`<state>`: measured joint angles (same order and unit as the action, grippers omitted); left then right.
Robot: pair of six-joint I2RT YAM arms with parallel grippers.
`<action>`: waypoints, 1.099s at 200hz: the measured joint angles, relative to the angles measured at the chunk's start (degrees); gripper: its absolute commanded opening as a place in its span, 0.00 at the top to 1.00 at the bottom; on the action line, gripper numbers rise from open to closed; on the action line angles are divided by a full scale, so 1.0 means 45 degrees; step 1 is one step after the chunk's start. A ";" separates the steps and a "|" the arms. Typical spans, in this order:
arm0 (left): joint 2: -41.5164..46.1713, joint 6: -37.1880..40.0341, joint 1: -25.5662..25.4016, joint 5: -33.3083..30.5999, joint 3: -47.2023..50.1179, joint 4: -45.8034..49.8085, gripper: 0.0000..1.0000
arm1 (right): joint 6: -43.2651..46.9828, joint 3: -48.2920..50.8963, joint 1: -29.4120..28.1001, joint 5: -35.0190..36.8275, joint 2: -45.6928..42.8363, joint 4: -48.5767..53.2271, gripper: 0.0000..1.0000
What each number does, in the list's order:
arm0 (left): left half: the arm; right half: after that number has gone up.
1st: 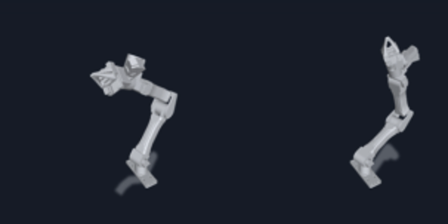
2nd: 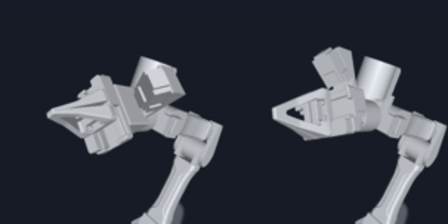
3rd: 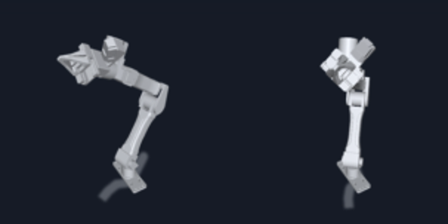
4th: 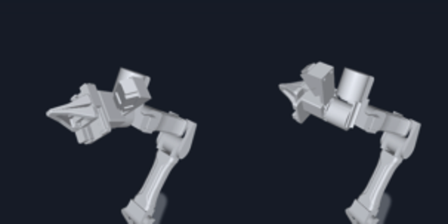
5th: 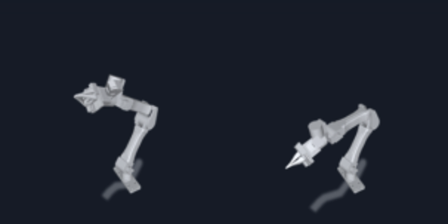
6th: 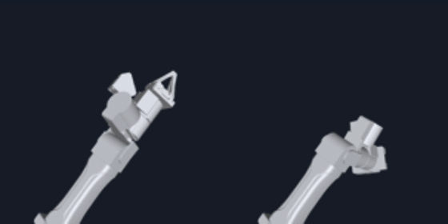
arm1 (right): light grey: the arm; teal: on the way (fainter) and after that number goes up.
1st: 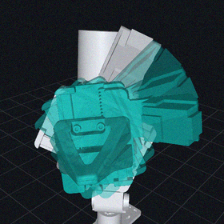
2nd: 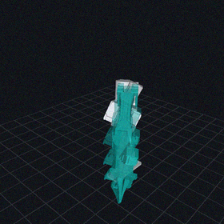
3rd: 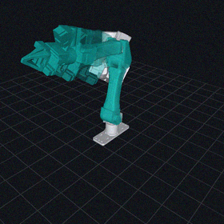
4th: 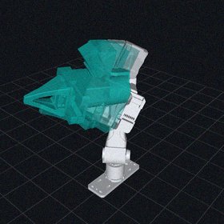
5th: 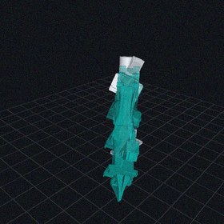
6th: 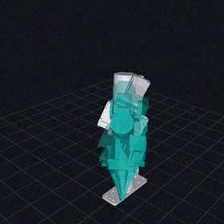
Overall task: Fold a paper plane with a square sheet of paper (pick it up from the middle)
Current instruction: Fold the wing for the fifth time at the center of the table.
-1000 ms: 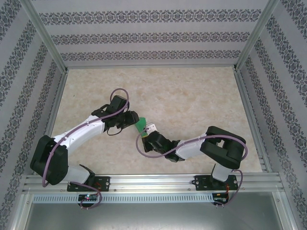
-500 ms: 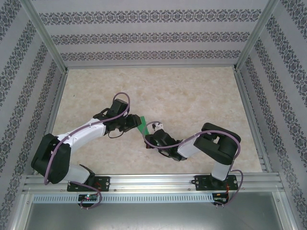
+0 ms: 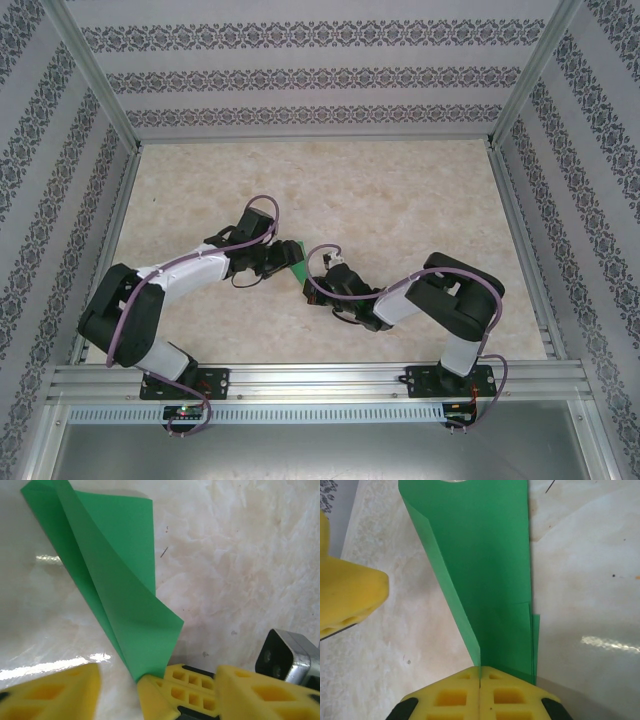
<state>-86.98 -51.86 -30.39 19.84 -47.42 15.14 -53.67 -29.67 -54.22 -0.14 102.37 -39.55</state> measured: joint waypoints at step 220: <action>-0.1938 -0.0437 0.0000 -0.0865 -0.1273 0.1530 0.80 | 0.7538 -0.2050 -0.2584 0.3900 -0.1501 0.5989 0.57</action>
<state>-95.70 -53.82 -30.39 15.94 -53.15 22.02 -19.75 -38.89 -65.84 17.41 95.61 -12.60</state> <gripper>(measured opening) 0.243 0.423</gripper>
